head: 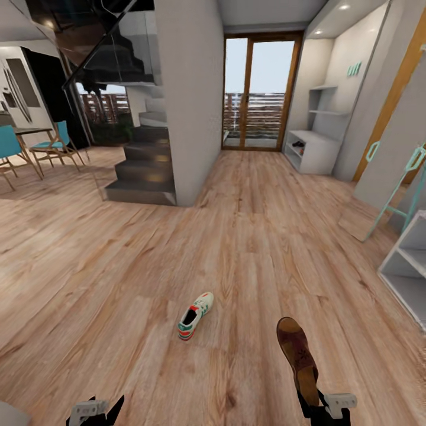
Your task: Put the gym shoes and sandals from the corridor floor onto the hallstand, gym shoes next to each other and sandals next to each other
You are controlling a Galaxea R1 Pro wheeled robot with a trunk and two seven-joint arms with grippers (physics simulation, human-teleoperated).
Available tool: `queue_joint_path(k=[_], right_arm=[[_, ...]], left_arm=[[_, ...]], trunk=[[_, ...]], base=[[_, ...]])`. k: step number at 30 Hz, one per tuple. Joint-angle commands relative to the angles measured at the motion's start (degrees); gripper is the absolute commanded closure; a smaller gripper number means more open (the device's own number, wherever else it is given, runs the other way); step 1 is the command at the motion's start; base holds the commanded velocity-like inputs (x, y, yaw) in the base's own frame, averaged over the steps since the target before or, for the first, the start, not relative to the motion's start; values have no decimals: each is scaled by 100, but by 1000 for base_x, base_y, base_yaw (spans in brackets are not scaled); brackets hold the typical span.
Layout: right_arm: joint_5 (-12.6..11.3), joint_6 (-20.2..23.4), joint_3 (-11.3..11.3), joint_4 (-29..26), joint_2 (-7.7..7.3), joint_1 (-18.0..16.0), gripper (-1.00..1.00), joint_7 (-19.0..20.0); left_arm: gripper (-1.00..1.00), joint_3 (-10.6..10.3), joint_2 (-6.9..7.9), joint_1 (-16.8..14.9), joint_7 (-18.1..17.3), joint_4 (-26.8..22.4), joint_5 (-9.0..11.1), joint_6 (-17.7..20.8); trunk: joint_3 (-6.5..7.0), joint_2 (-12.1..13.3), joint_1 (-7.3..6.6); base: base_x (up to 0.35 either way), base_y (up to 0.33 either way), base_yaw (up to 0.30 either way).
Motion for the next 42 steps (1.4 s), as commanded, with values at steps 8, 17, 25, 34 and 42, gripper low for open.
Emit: queue_joint_path(k=[8, 17, 25, 34, 42], right_arm=[[-84, -15, 39, 0, -5, -6, 100, 26], [-84, -15, 38, -1, -6, -6, 100, 26], [-84, -15, 38, 5, -6, -6, 100, 26], [-84, -15, 38, 7, -5, -6, 100, 26], [-91, -7, 38, 8, -6, -6, 100, 26]], left_arm=[[-100, 20, 13, -3, -38, 8, 42, -7], [-100, 15, 10, -3, -25, 8, 35, -9], [-100, 17, 8, -3, -19, 8, 34, -8], [-100, 20, 16, -3, -17, 0, 48, -4], [-100, 14, 16, -3, -49, -2, 59, -9]], trunk=[[-26, -2, -2], [-49, -2, -2], [-71, -2, -2], [-94, -2, -2], [-114, -2, -2]], base=[[-50, 283, -287], [-43, 62, -287], [-2, 3, -287], [0, 0, -287], [25, 177, -287]])
